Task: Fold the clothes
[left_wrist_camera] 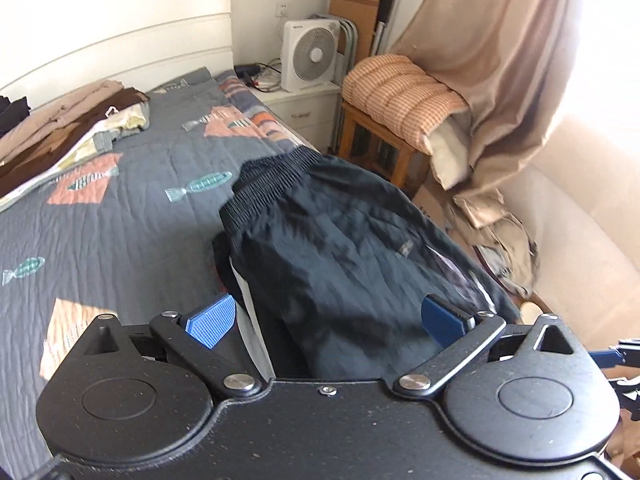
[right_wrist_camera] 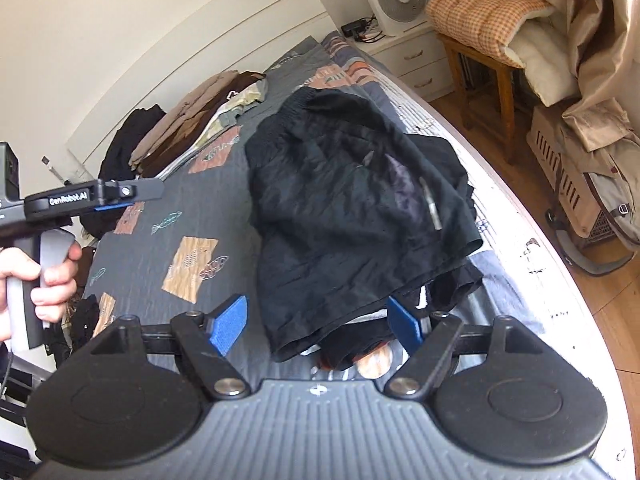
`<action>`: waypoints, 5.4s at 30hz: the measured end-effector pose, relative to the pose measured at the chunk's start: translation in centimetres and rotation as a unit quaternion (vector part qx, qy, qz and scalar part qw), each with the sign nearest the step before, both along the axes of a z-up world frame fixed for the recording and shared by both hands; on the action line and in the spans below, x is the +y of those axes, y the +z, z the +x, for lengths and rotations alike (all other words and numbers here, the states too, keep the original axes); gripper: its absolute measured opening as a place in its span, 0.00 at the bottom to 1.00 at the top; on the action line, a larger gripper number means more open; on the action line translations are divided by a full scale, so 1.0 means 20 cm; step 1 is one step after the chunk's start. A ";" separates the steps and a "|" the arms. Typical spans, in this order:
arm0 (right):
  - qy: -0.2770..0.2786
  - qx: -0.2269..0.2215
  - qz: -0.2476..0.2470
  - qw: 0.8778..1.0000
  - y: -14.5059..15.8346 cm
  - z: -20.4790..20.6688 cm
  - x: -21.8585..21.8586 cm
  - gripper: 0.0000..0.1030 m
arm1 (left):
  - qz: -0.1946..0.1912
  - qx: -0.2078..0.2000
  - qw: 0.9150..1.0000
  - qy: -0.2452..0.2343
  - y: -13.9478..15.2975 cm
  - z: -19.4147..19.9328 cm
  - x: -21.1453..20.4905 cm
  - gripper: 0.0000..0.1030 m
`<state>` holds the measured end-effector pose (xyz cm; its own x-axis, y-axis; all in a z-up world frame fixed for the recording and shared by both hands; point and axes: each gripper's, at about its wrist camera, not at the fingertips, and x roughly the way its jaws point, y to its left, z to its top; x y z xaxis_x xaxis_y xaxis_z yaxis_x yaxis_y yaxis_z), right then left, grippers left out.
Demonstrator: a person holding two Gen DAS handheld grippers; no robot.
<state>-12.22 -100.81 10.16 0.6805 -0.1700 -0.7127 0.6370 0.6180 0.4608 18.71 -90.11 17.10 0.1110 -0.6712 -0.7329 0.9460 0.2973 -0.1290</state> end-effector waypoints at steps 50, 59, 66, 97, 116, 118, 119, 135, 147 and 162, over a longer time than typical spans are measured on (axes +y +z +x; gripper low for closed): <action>-0.109 0.090 0.049 0.989 0.23 0.60 0.20 0.74 | 0.111 -0.043 0.986 -0.118 -0.14 0.34 -0.32 0.97; -0.119 0.097 0.082 0.985 0.04 0.78 0.09 0.74 | 0.128 -0.111 0.965 -0.200 -0.33 0.60 -0.60 0.91; -0.117 0.105 0.105 0.982 -0.08 0.83 0.06 0.74 | 0.150 -0.181 0.930 -0.282 -0.45 0.73 -0.85 0.89; -0.095 0.124 0.122 0.980 -0.38 0.99 0.00 0.74 | 0.213 -0.261 0.835 -0.435 -0.64 0.65 -1.20 0.38; -0.117 0.092 0.120 0.982 -0.39 0.96 0.08 0.74 | 0.143 -0.227 0.870 -0.415 -0.56 0.46 -1.46 0.25; -0.119 0.087 0.119 0.982 -0.38 0.96 0.09 0.74 | 0.145 -0.229 0.866 -0.420 -0.56 0.47 -1.47 0.14; -0.120 0.085 0.118 0.982 -0.37 0.97 0.09 0.74 | 0.138 -0.233 0.866 -0.420 -0.55 0.47 -1.48 0.13; -0.128 0.074 0.117 0.982 -0.32 0.93 0.13 0.74 | 0.062 -0.241 0.894 -0.371 -0.42 0.47 -1.45 0.38; -0.138 0.012 0.099 0.985 -0.31 0.90 0.09 0.74 | 0.035 0.174 0.929 -0.324 -0.65 0.66 -1.02 0.41; -0.139 0.013 0.073 0.987 -0.74 0.93 -0.03 0.73 | -0.015 0.394 0.901 -0.180 -1.12 1.06 -1.06 0.34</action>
